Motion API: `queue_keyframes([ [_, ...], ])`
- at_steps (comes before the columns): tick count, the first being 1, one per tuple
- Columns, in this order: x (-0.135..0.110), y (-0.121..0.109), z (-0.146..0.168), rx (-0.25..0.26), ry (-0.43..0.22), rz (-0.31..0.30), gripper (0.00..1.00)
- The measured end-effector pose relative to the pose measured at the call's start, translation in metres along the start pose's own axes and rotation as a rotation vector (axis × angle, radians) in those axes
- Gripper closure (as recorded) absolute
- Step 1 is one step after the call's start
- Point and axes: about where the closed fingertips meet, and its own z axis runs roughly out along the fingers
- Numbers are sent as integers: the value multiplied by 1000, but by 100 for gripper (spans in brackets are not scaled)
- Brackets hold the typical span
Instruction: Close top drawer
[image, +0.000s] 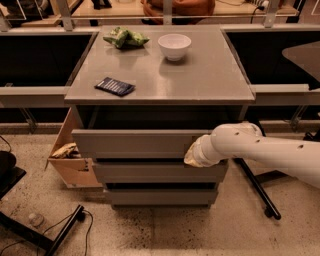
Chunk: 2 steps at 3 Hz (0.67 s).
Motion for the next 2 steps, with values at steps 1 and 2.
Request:
queue_keyframes([
  [1,0,0,0,0,0,0,5],
  [2,0,0,0,0,0,0,0],
])
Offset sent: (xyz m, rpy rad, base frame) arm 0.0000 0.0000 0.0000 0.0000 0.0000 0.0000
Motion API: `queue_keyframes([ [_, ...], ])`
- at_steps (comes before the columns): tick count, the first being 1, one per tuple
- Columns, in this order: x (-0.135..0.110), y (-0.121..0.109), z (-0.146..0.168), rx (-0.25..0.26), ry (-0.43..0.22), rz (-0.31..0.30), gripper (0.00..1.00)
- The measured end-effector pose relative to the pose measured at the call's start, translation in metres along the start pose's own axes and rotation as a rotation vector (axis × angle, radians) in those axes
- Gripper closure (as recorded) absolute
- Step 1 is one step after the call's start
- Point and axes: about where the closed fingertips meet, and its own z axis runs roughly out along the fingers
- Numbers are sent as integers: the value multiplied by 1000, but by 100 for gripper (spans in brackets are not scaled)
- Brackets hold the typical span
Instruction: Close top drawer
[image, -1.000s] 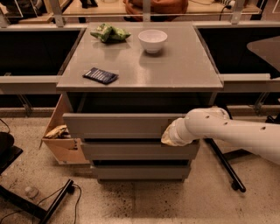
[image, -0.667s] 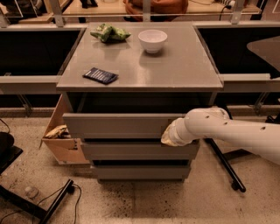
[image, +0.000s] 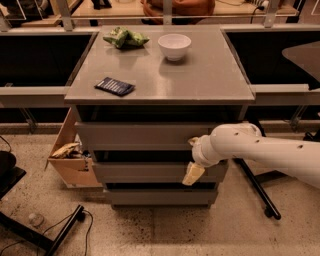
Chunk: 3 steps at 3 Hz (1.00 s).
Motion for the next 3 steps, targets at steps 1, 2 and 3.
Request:
queue_keyframes([
  [1,0,0,0,0,0,0,19],
  [2,0,0,0,0,0,1,42],
  [3,3,7,-24,12,49,14,66],
])
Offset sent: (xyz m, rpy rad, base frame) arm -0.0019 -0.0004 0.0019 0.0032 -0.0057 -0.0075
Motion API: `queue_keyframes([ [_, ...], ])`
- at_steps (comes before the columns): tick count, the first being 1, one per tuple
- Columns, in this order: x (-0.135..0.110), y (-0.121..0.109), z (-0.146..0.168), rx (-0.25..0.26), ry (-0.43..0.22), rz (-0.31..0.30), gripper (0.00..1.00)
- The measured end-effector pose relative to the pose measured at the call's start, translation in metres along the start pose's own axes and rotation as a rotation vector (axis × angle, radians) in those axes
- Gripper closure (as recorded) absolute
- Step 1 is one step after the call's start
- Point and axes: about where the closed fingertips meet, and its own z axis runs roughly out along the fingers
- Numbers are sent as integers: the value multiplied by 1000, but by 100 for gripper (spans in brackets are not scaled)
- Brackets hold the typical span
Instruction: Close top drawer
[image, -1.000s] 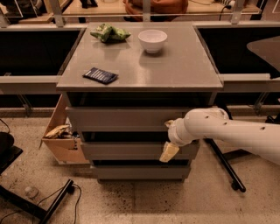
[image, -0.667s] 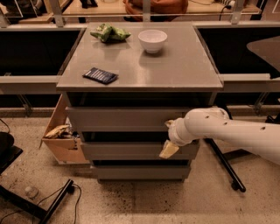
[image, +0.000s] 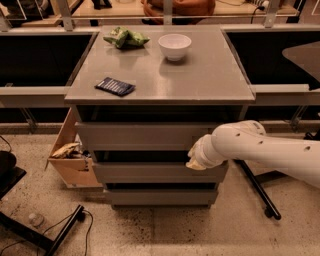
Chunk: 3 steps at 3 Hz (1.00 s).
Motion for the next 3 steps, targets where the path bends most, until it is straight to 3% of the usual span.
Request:
queue_keyframes([
  [1,8,-4,-60,27,125,14,89],
  [2,-7,-41,-146,124,233,42,100],
  [3,2,-52,-227,170,311,116,100],
])
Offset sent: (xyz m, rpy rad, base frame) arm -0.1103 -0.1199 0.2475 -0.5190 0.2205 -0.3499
